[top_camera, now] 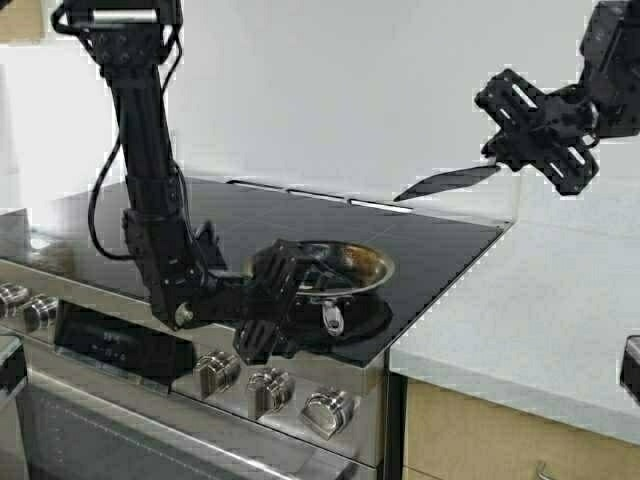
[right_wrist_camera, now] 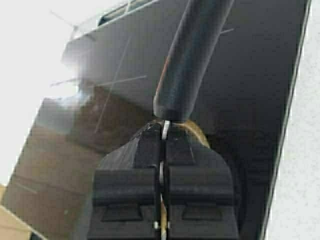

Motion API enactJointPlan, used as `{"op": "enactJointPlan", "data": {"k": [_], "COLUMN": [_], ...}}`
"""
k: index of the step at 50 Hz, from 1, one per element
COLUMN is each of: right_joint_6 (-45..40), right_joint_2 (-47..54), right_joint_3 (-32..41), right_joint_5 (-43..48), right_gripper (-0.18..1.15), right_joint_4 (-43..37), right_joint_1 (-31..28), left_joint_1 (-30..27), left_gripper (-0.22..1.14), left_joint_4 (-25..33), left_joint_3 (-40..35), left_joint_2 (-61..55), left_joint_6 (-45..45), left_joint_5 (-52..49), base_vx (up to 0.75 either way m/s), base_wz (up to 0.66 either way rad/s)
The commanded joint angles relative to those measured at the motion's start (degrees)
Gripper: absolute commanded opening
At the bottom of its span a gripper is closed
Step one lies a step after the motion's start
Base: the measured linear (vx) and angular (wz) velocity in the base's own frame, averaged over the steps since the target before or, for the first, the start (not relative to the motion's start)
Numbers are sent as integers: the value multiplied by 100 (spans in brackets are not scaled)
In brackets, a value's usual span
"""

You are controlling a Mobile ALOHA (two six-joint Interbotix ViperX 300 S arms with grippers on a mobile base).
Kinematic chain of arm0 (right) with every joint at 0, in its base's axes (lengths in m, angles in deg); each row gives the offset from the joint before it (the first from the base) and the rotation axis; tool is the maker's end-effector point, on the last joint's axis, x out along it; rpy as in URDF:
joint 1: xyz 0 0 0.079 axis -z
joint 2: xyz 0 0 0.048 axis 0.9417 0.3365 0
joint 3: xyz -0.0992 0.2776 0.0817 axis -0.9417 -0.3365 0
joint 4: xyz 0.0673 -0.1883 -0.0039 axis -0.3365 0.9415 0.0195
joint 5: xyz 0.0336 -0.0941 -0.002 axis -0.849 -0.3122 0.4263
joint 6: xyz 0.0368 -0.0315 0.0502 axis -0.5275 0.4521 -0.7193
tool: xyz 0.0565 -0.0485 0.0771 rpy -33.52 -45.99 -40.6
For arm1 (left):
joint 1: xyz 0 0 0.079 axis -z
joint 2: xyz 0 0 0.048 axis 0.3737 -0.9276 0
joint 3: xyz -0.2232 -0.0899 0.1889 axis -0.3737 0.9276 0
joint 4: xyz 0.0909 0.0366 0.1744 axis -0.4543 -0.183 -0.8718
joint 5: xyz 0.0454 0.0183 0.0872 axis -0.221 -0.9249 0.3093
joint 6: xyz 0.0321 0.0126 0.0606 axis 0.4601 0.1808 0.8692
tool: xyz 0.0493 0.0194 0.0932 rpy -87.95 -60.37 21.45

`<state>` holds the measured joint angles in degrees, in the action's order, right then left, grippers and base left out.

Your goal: Add oil to the pan and cook the shrimp and serve it

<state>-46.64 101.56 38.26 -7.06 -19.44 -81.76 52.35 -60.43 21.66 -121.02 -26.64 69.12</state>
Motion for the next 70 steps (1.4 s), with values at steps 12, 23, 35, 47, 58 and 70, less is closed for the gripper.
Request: {"op": "enactJointPlan", "data": {"k": [12,23,35,47,58,70], "right_joint_6": [18,9,0,0,114,431], "right_joint_2": [-229,-229,-229,-229,-229,-220], "right_joint_3": [44,44,18,9,9,9], "right_joint_5": [26,26,26,26,26,-44], "right_gripper": [7,7,7,7,7,7], "right_joint_4": [-18,-9,-18,-18,-18,-9], "right_joint_1": [0,9,9,9,9,9], "left_joint_1": [105,193,325,325,325,308], "left_gripper": [102,101,100,47,-5,3], "left_joint_4": [-97,-97,-114,-97,-53,-44], "left_joint_3": [-510,-650,-879,-870,-606,18], "left_joint_2": [-193,-193,-211,-211,-88,290], "left_joint_6": [-791,-1090,-1477,-1767,-1837,-1389], "left_joint_5": [422,431,439,439,439,431], "base_vx": [0,0,0,0,0,0], "base_wz": [0,0,0,0,0,0]}}
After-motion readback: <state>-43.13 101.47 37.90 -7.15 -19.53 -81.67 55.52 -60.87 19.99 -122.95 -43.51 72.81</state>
